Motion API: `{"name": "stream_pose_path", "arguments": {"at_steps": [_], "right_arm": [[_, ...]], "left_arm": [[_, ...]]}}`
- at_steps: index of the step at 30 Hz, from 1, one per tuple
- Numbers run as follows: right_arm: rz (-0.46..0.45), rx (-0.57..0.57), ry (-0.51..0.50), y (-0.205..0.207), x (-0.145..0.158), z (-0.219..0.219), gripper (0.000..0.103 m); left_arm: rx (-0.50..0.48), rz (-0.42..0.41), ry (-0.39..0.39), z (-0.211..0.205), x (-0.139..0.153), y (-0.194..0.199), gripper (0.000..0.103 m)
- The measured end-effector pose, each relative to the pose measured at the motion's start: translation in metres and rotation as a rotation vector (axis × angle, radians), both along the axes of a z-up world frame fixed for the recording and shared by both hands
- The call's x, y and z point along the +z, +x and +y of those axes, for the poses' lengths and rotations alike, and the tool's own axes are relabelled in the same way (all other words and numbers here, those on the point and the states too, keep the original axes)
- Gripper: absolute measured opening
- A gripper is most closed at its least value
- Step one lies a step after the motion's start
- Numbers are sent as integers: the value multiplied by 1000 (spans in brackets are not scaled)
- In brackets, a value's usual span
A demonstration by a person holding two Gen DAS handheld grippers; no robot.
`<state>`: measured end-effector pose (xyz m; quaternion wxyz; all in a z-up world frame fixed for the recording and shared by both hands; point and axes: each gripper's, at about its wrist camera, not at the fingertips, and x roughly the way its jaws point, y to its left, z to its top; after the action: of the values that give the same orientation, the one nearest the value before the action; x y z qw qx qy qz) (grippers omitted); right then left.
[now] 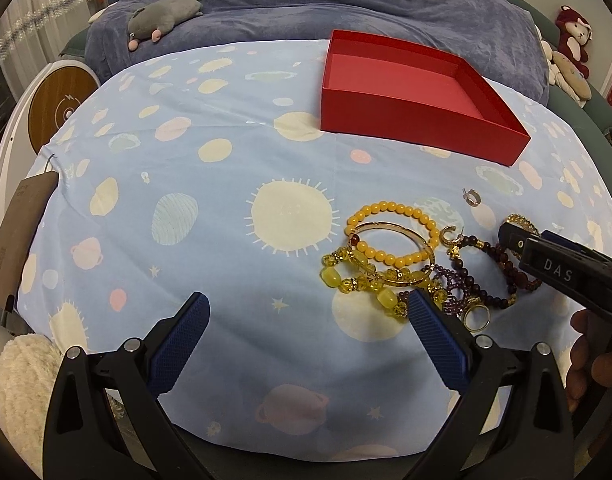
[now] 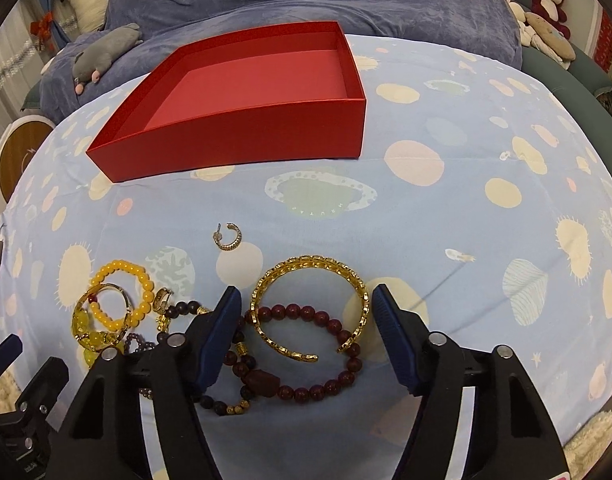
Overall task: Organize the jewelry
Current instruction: 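Grasp the gold twisted cuff with the right tool while the left tool grasps the thin gold bangle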
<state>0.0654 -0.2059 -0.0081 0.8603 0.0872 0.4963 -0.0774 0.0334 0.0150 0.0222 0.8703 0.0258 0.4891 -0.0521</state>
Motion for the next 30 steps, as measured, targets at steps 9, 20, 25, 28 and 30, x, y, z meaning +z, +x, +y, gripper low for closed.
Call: {"name": "stream_pose_path", "arguments": {"at_steps": [9, 20, 25, 28, 30], "right_arm": [[-17, 1, 5, -8, 5, -4, 57], [-43, -29, 20, -20, 21, -10, 57], [-40, -32, 33, -21, 20, -10, 57], [-40, -37, 43, -24, 20, -11, 57], [-41, -36, 46, -26, 21, -10, 57]], "left_arm": [[-53, 8, -4, -22, -5, 15, 95], [-119, 40, 3, -47, -26, 32, 79], [-132, 33, -16, -46, -27, 30, 63], [-137, 32, -29, -45, -26, 30, 59], [-129, 34, -48, -42, -24, 31, 59]]}}
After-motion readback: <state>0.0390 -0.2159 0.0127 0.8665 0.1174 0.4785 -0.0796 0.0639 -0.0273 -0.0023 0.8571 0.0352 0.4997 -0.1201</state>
